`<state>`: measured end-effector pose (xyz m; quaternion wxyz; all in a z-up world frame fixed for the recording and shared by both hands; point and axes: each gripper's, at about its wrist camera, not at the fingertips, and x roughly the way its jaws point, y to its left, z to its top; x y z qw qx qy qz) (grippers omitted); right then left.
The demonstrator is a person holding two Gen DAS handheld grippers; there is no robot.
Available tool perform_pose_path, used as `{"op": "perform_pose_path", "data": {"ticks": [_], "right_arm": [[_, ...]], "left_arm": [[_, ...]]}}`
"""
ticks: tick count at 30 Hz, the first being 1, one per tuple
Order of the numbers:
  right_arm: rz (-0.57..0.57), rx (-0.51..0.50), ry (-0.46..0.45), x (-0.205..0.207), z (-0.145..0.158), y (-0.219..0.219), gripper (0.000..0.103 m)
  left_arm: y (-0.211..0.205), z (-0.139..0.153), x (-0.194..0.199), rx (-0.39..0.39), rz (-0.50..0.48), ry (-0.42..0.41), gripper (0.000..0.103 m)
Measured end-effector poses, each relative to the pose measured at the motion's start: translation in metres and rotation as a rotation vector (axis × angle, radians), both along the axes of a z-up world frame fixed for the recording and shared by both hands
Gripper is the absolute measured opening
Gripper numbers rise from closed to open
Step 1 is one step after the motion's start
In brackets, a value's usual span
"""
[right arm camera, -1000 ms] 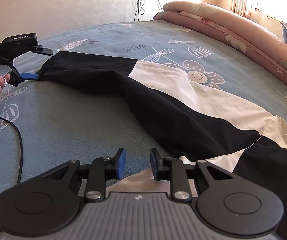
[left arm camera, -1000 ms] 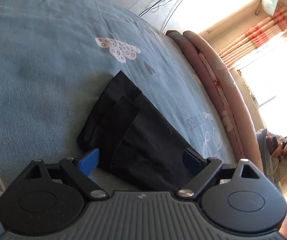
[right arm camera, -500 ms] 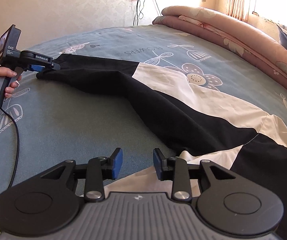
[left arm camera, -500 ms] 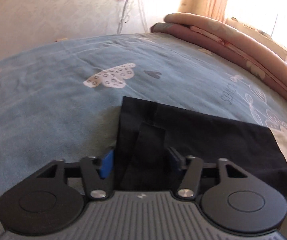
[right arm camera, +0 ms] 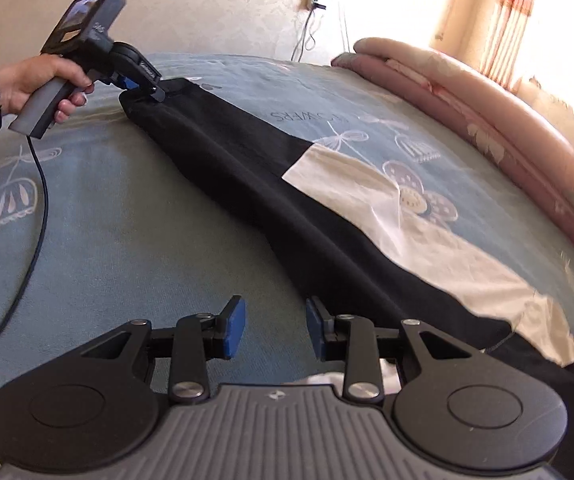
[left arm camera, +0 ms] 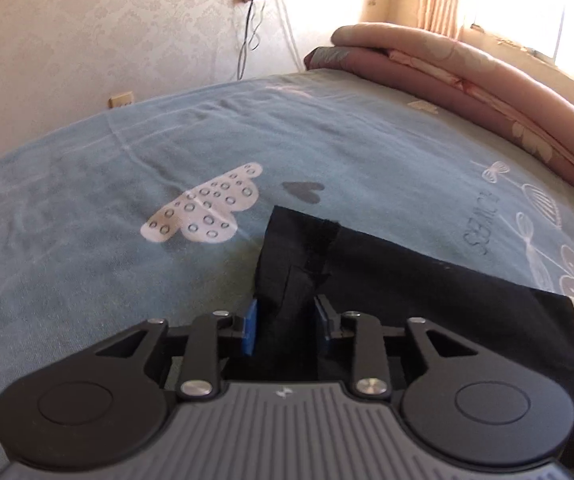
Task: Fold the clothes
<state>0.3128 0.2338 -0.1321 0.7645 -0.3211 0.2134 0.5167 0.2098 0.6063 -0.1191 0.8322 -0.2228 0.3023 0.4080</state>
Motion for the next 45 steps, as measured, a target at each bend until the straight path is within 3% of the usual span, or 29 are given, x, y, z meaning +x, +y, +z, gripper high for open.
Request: {"op": "perform_pose_path", "data": {"ticks": [4, 6, 9, 12, 14, 17, 19, 20, 21, 23, 25, 30, 33, 34, 35, 41, 43, 45], "right_arm": [[0.073, -0.025, -0.147, -0.003, -0.01, 0.019, 0.036], [0.094, -0.035, -0.187, 0.0, -0.017, 0.027, 0.035], [0.092, -0.062, -0.23, 0.007, -0.029, 0.04, 0.035], [0.095, -0.074, -0.226, 0.01, -0.034, 0.046, 0.032], [0.108, -0.109, -0.201, 0.008, -0.032, 0.05, 0.0], [0.15, -0.146, -0.13, 0.005, -0.025, 0.051, 0.0], [0.184, -0.107, -0.01, 0.008, -0.013, 0.044, 0.0], [0.182, -0.085, -0.003, 0.007, -0.009, 0.041, 0.0], [0.169, -0.064, -0.026, 0.005, -0.006, 0.039, 0.001], [0.15, -0.044, -0.138, -0.003, -0.007, 0.038, 0.025], [0.146, -0.037, -0.251, -0.011, -0.01, 0.039, 0.038], [0.167, -0.091, -0.291, -0.001, -0.034, 0.06, 0.037], [0.123, -0.073, -0.209, 0.012, -0.032, 0.069, 0.028], [0.111, -0.08, -0.173, 0.015, -0.03, 0.072, 0.009], [0.104, -0.097, -0.143, 0.016, -0.027, 0.073, 0.003], [0.169, -0.1, 0.124, 0.023, -0.002, 0.051, 0.005], [0.171, -0.084, 0.221, 0.027, 0.003, 0.046, 0.006], [0.154, -0.057, 0.244, 0.027, 0.009, 0.041, 0.015]], "left_arm": [[-0.005, 0.007, -0.026, 0.001, 0.049, -0.1, 0.055], [-0.01, 0.014, -0.036, 0.015, 0.049, -0.114, 0.056], [-0.027, 0.028, -0.041, 0.052, -0.003, -0.139, 0.056], [-0.047, 0.043, -0.039, 0.086, -0.086, -0.166, 0.065], [-0.057, 0.05, -0.037, 0.125, -0.094, -0.173, 0.071], [-0.07, 0.05, -0.025, 0.108, -0.168, -0.151, 0.071], [-0.078, 0.05, -0.017, 0.089, -0.224, -0.134, 0.071], [-0.084, 0.049, -0.012, 0.076, -0.254, -0.134, 0.071], [-0.091, 0.047, -0.007, 0.063, -0.289, -0.141, 0.072], [-0.104, 0.043, 0.002, 0.048, -0.346, -0.155, 0.073], [-0.115, 0.037, 0.014, 0.053, -0.391, -0.133, 0.076], [-0.118, 0.016, 0.04, 0.037, -0.421, -0.074, 0.076], [-0.11, -0.001, 0.05, 0.027, -0.383, -0.021, 0.076], [-0.108, -0.005, 0.05, 0.028, -0.371, -0.012, 0.076], [-0.107, -0.005, 0.048, 0.029, -0.363, -0.014, 0.076], [-0.11, 0.014, 0.033, 0.03, -0.342, -0.056, 0.076], [-0.119, 0.024, 0.034, 0.017, -0.396, -0.109, 0.076], [-0.133, 0.03, 0.04, 0.008, -0.469, -0.146, 0.078]]}}
